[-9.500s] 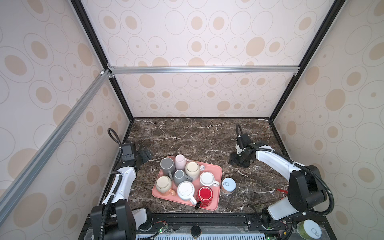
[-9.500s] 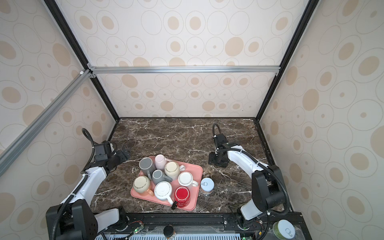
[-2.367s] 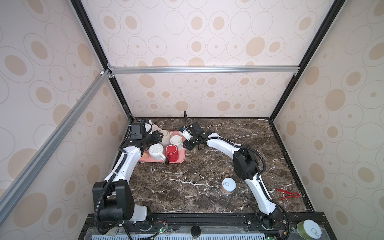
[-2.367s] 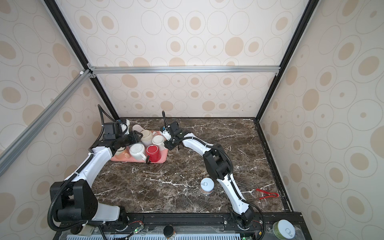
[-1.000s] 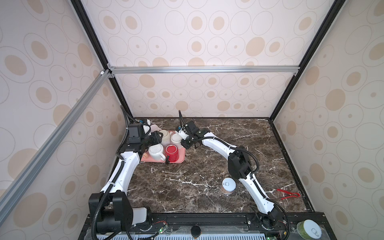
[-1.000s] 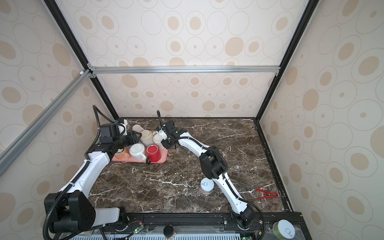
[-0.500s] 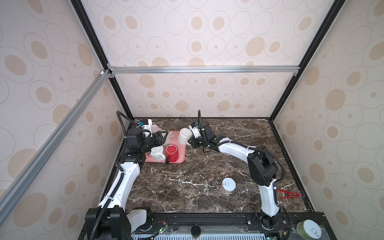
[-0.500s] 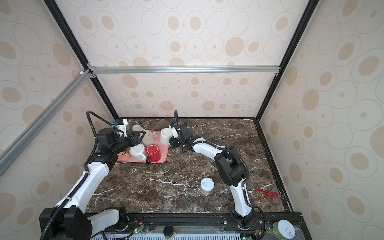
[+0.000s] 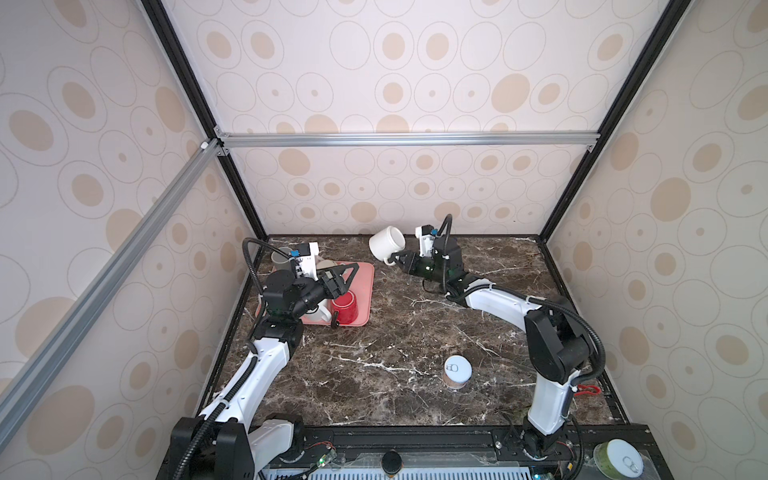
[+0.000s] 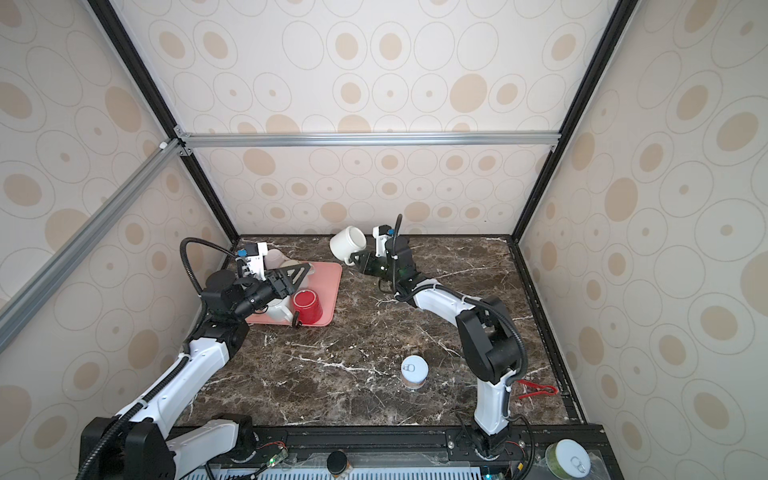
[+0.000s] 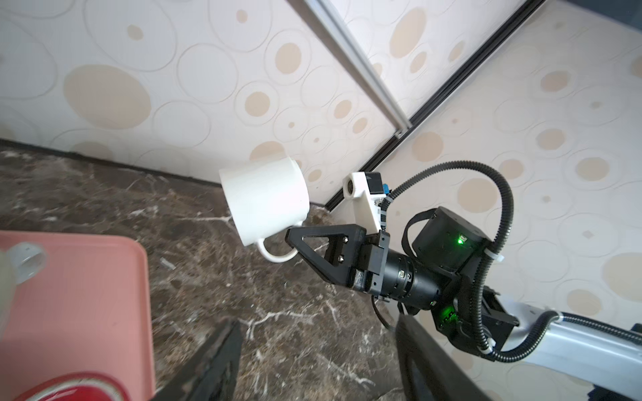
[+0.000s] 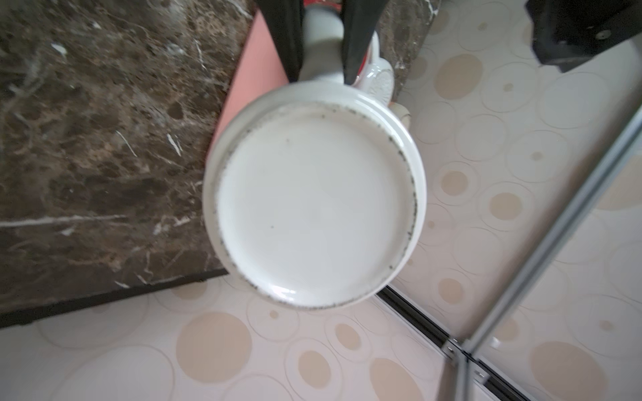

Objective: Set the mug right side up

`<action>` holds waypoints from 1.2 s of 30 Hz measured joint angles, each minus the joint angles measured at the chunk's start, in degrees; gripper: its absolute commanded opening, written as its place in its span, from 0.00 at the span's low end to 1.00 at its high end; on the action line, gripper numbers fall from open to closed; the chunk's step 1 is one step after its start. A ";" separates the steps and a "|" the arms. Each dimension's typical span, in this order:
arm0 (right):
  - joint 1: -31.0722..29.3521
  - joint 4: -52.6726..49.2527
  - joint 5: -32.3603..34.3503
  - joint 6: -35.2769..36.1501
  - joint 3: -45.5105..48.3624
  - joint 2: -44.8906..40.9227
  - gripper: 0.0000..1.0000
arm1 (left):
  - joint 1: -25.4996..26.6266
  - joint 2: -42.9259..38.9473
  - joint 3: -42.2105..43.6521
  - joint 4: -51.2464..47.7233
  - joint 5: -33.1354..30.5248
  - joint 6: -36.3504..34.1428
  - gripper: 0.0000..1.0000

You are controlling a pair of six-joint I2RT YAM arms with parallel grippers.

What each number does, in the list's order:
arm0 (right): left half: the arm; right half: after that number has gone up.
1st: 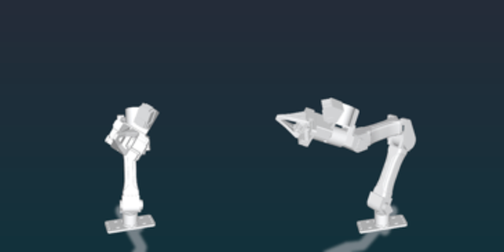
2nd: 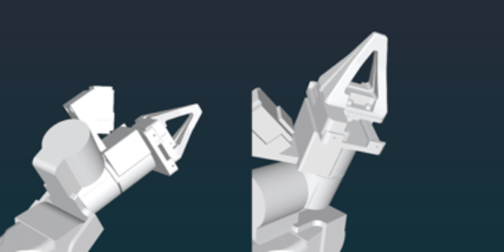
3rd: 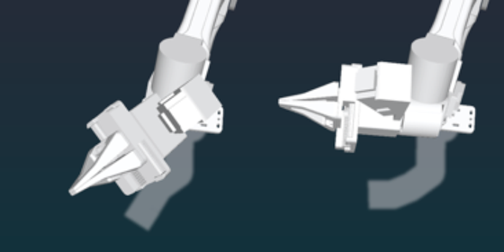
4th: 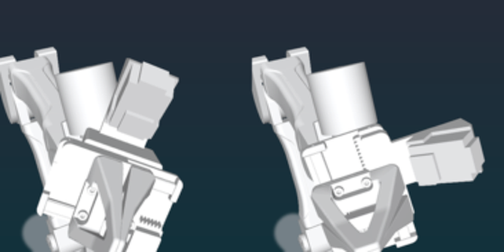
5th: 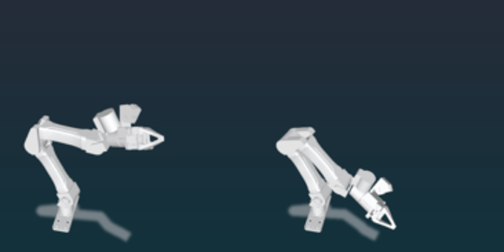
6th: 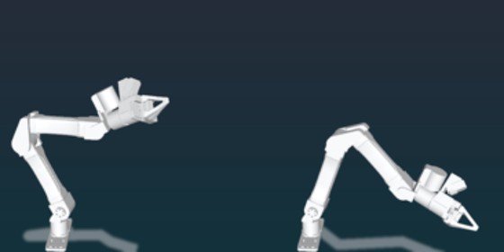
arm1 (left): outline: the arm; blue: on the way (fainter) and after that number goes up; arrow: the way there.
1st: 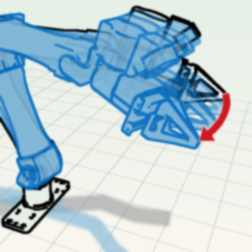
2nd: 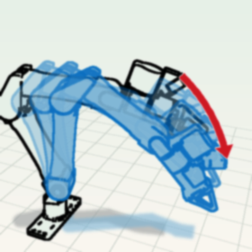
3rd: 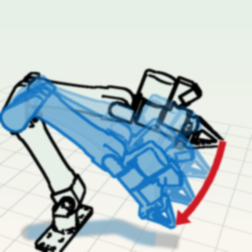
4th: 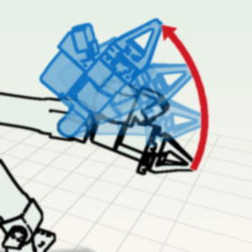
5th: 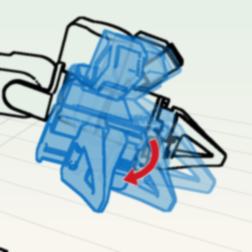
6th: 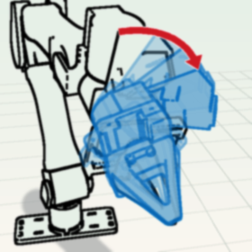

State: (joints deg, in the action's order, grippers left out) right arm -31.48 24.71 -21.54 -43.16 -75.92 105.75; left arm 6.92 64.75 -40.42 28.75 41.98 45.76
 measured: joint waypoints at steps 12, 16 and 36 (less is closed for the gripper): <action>-0.07 11.58 -9.60 -10.40 -0.04 -7.04 0.00 | 4.90 11.96 -0.61 28.11 3.19 20.44 0.67; -0.22 13.60 -10.93 -14.01 -0.04 -7.02 0.00 | 6.25 13.62 -3.21 31.87 4.02 23.15 0.67; -3.19 19.34 -13.90 -22.16 -0.04 -4.46 0.00 | 8.55 21.09 -4.96 44.83 -0.13 33.00 0.37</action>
State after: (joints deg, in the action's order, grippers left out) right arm -34.68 44.05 -35.44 -65.32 -75.96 101.30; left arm 15.46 85.84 -45.39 73.58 41.85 78.76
